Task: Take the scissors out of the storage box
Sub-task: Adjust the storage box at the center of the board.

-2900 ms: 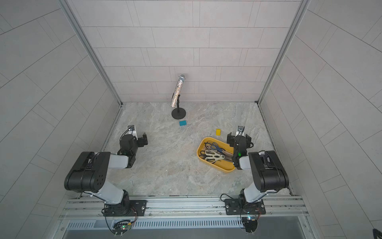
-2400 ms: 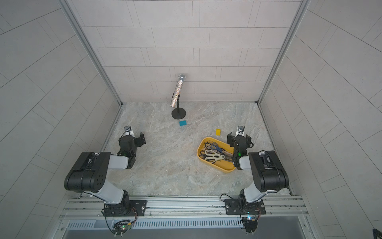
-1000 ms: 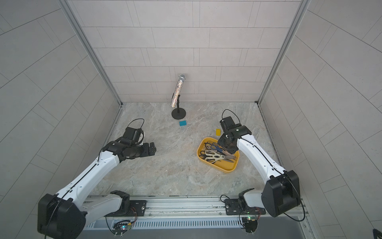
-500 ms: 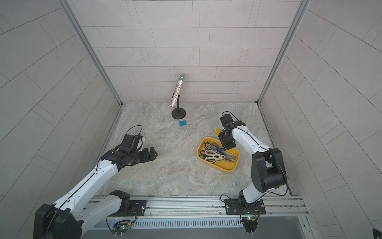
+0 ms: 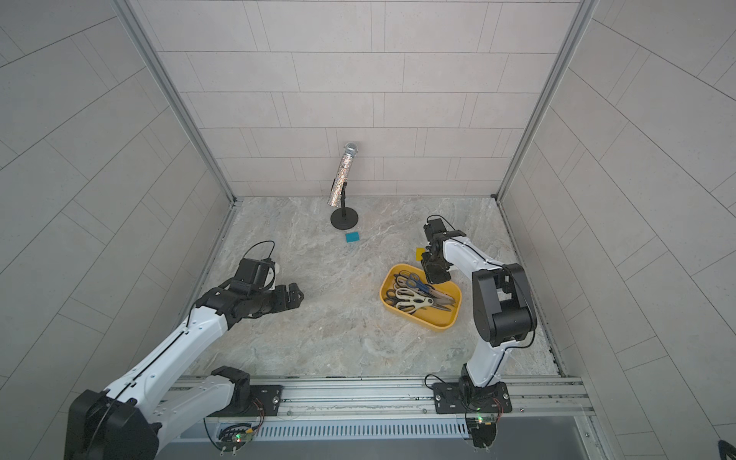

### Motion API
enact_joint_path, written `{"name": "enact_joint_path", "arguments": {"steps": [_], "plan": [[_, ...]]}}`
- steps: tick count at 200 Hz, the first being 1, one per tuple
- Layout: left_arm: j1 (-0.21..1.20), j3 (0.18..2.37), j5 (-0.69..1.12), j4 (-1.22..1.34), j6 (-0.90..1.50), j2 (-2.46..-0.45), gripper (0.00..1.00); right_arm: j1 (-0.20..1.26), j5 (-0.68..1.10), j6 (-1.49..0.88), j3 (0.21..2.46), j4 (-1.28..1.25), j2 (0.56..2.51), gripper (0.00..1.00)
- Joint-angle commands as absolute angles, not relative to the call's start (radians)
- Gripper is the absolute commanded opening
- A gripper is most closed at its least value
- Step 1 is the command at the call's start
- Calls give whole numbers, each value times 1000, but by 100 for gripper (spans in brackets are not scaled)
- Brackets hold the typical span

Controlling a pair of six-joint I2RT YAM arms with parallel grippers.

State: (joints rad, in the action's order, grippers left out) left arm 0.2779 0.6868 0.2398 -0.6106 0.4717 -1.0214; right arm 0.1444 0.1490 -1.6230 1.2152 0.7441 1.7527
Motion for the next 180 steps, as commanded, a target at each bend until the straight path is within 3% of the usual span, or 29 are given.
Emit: {"name": "enact_joint_path", "arguments": {"steps": [1, 14, 39, 100, 180], "plan": [[282, 686, 229, -617, 470, -1029, 100, 138, 106, -1492, 1285, 770, 1775, 20], [280, 686, 228, -614, 473, -1029, 100, 138, 102, -1425, 1326, 801, 1791, 9], [282, 689, 230, -613, 478, -1041, 100, 141, 106, -1294, 1409, 860, 1828, 0], [281, 747, 263, -586, 495, -1114, 100, 172, 162, -858, 1570, 1022, 1943, 0], [282, 779, 293, -568, 515, -1137, 100, 297, -9, -433, 1571, 1190, 1953, 0]]}}
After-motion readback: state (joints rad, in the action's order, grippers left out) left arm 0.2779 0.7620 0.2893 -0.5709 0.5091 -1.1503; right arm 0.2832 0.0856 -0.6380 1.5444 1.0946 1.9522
